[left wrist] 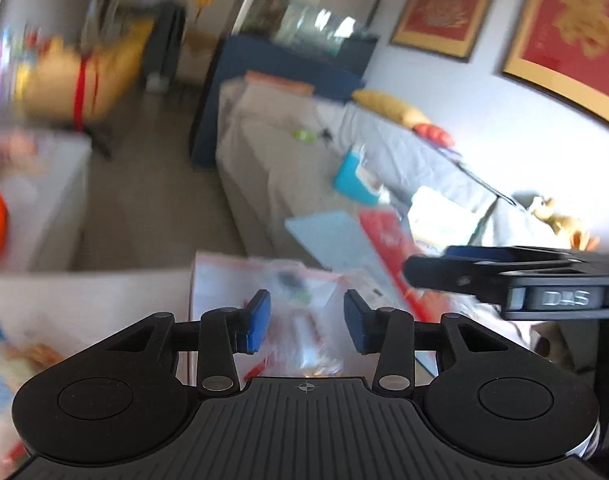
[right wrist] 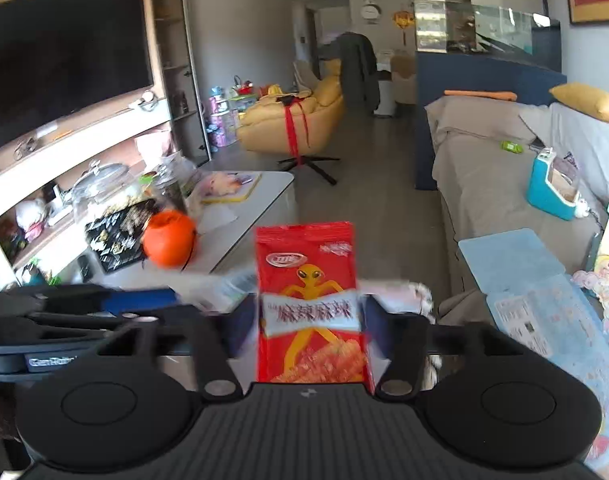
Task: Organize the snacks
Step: 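Drop the red packet into the pink box while the left gripper drops the cookie bag, then grasp the red roast-duck packet with the right gripper while the left gripper moves toward the bread loaf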
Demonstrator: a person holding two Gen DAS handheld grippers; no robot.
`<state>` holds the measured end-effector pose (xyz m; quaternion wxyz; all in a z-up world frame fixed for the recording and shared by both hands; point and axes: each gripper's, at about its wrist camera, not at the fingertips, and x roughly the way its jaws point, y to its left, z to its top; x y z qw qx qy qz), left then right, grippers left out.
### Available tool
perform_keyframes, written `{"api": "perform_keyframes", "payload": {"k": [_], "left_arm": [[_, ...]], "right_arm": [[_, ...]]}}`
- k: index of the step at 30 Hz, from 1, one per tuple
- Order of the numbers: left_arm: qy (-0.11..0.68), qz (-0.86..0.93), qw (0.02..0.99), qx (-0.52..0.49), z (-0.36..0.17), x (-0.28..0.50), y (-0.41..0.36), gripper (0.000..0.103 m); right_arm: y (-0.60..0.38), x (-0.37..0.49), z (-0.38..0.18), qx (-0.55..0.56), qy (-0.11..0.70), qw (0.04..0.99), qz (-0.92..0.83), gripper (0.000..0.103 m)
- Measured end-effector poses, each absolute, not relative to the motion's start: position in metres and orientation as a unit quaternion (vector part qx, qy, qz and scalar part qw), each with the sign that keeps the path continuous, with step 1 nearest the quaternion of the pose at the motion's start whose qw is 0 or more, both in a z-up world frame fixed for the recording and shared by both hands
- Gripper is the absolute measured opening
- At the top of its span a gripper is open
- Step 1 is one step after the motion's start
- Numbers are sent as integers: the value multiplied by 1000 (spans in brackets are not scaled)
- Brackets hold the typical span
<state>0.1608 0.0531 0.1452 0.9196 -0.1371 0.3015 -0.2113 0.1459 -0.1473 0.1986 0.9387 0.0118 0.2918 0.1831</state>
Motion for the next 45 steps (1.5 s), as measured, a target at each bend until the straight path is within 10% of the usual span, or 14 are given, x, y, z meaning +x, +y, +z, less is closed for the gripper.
{"api": "perform_keyframes", "payload": {"k": [32,45], "left_arm": [[376,17,892,-252,50,7,242,45],[334,45,923,-187,63,-3,213,45]], "right_arm": [[74,157,53,-49,459,827,320,82],[15,88,42,-90,461,816,338,31]]}}
